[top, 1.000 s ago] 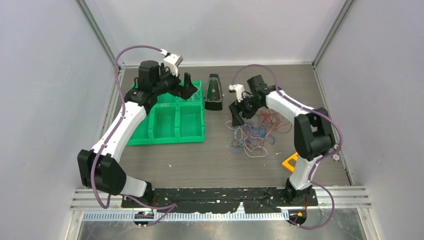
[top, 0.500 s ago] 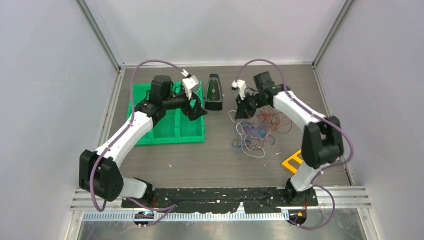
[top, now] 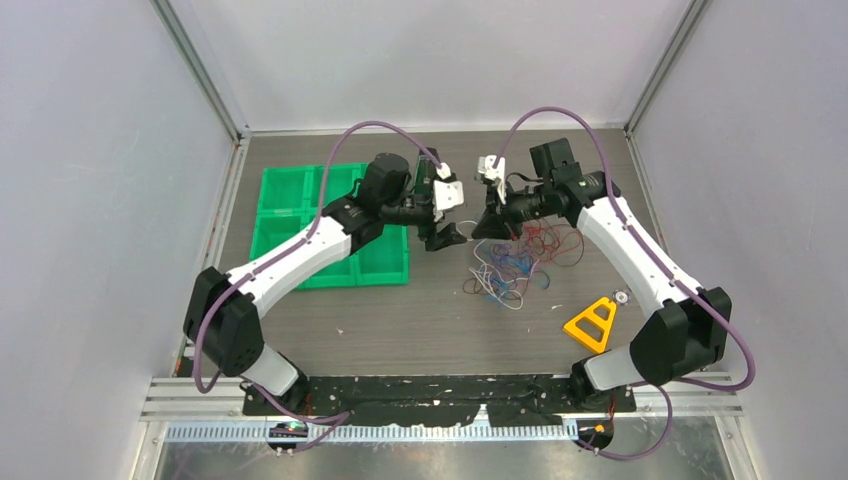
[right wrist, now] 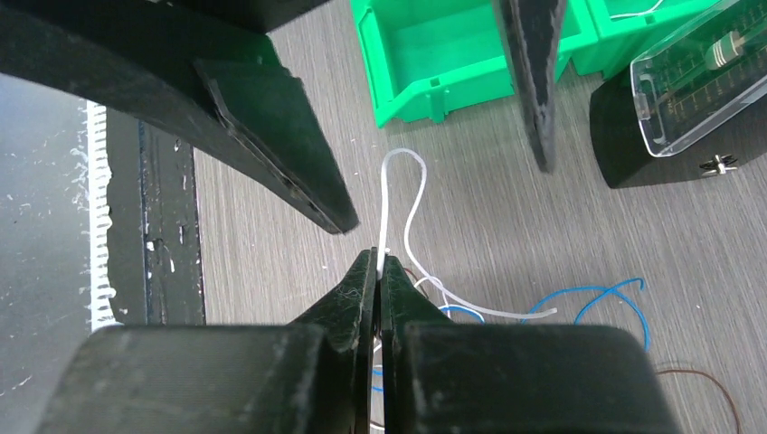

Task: Untangle the cables

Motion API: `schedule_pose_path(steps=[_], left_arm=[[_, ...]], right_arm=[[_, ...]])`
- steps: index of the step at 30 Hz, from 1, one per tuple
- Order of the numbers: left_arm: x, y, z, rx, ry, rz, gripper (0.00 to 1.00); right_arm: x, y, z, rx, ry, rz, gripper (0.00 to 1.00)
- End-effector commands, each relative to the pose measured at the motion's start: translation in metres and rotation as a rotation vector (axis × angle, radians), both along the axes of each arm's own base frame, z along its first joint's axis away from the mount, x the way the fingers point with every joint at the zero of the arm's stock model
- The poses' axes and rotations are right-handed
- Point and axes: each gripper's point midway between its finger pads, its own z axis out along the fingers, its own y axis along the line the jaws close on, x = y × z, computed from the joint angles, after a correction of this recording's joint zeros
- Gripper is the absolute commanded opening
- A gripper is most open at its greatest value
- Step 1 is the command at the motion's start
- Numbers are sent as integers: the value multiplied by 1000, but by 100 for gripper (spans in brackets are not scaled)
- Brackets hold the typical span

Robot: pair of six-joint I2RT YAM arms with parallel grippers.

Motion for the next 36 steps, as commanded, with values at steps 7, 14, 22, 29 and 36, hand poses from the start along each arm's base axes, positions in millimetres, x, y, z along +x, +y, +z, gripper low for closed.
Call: schedule_pose_path(steps=[7, 14, 22, 29, 36], left_arm=[[-14, -15, 54, -25, -73, -91, 0], [-20, 0, 126, -157, -90, 11, 0], [0, 32, 188, -306, -58, 194, 0], [26, 80, 162, -274, -34, 378, 0], [21, 95, 62, -90, 6, 371, 0]], right_arm=[[-9, -3, 16, 37, -92, -7, 43], [22, 14, -5, 201, 2, -207, 70], [41, 6, -55, 166, 72, -304, 28], [48, -21, -29, 179, 83, -356, 9], [32, -18, 83, 345, -7, -305, 5]])
